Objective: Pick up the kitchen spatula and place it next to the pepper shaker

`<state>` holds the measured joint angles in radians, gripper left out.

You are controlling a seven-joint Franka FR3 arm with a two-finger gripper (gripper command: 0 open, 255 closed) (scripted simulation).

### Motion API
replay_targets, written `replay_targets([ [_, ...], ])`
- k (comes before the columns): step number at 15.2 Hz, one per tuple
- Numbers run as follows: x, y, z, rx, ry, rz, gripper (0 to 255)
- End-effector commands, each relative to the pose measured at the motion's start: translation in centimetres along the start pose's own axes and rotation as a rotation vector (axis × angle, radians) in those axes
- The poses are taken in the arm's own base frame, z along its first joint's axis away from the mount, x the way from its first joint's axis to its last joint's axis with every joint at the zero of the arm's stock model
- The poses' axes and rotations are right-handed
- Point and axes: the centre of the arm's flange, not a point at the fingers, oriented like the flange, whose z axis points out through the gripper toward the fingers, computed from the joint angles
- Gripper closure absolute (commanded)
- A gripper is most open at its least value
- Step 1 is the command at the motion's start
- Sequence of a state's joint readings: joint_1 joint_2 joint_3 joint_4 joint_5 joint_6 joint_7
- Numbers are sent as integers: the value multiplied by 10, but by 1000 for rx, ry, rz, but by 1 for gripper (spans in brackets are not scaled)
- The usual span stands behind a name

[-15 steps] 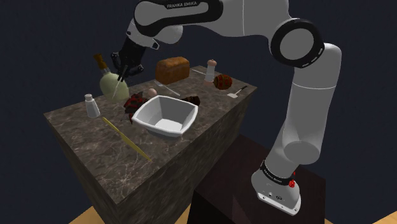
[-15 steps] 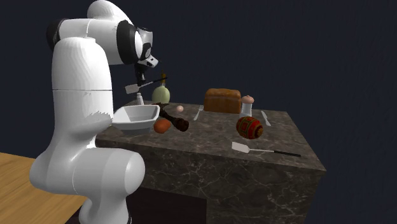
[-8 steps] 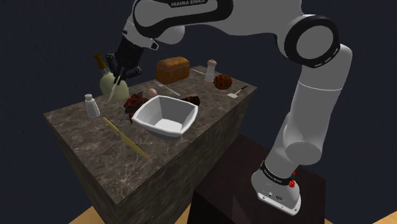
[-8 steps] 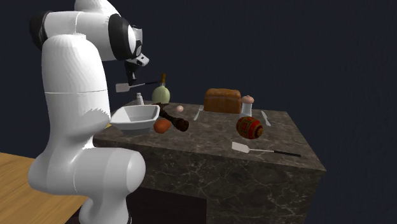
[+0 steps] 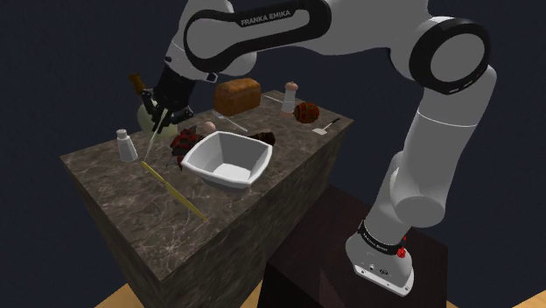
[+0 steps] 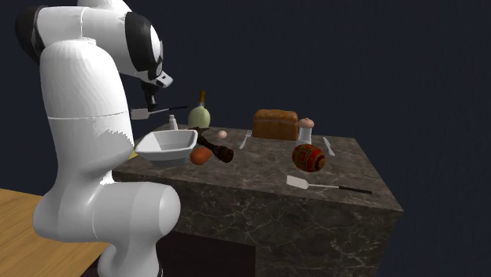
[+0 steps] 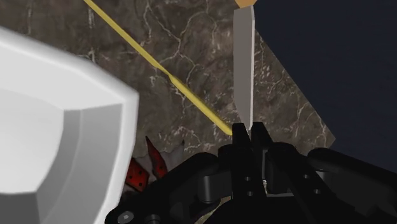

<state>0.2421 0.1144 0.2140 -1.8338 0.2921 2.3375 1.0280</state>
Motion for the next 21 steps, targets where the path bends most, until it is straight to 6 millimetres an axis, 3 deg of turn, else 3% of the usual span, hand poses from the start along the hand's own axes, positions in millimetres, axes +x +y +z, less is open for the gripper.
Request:
replay_targets([
  [1,-1,4,10,0,0,0,255],
  [21,7,52,104,0,0,0,255],
])
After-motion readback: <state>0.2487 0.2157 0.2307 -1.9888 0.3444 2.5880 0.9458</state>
